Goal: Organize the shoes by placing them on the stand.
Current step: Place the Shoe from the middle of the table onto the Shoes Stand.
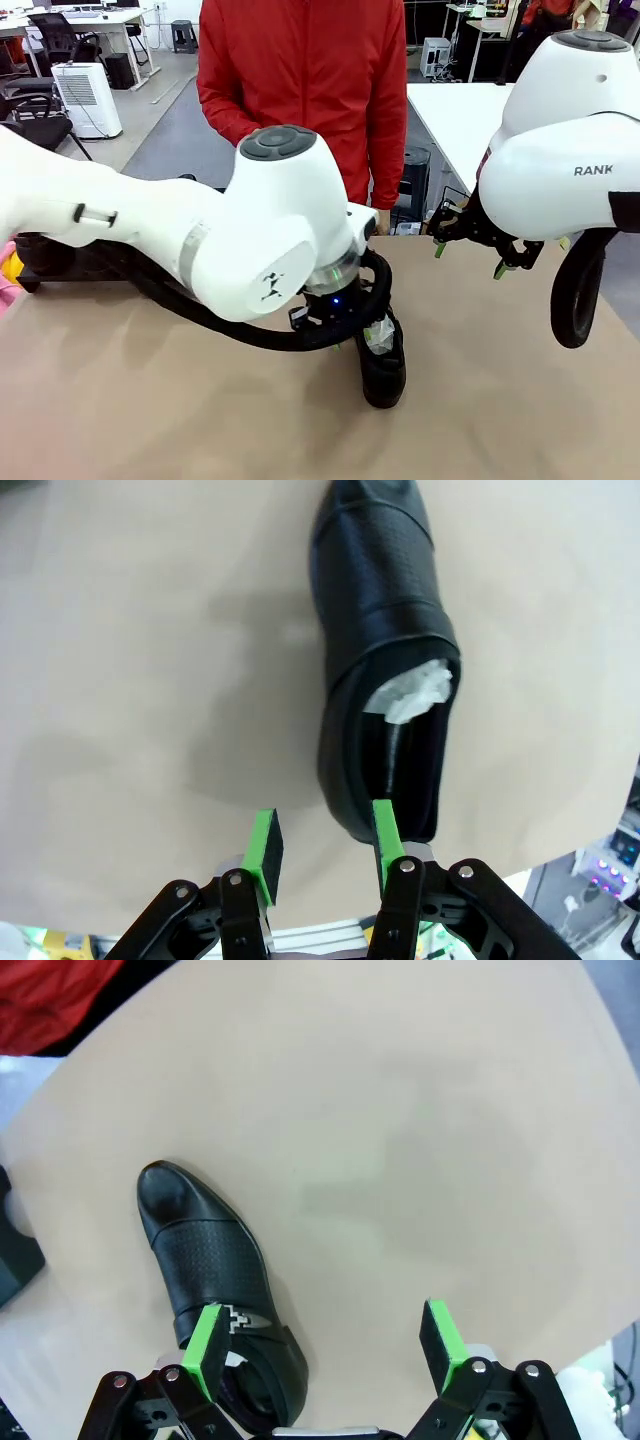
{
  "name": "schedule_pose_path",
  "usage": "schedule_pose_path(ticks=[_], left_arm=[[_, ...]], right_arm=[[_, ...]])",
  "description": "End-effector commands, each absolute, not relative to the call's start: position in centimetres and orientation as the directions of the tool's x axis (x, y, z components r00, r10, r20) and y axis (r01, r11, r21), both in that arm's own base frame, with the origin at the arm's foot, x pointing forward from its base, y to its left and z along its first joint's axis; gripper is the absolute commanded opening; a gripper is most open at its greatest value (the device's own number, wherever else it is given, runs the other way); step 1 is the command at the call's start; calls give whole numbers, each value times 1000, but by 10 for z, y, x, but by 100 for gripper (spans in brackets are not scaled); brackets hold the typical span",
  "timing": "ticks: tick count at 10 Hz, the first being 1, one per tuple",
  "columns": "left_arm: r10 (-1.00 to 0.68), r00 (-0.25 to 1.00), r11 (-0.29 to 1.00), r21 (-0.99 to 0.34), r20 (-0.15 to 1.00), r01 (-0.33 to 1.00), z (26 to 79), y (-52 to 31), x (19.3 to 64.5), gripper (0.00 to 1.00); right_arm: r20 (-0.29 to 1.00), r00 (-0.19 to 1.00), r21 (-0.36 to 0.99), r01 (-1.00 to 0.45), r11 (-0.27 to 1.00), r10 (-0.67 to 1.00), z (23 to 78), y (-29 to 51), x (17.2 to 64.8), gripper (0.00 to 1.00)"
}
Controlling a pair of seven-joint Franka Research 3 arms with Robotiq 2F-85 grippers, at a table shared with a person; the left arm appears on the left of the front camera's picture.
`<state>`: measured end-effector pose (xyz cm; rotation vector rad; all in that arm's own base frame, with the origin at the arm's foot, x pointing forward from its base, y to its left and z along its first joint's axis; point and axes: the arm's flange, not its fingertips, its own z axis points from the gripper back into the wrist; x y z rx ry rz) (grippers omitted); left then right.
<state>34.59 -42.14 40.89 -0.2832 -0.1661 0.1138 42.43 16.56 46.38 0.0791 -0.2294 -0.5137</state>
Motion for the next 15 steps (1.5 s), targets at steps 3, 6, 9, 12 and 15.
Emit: schedule_pose_path(ticks=[3,6,9,12,15], left_arm=[[76,984,956,-292,161,-26,402,-439,360,49],[36,988,972,-234,149,0,386,-452,364,49],[39,991,975,-222,128,-9,364,-458,371,49],[18,992,980,-200,121,6,352,-460,374,44],[30,991,983,-183,132,-5,351,-458,377,0]], right_arm=[[186,855,146,464,874,-485,466,164,427,100],[186,855,146,464,874,-485,466,164,427,100],[186,855,146,464,874,-485,466,164,427,100],[186,855,146,464,874,-485,466,164,427,100],[186,855,146,464,874,-485,466,164,427,100]])
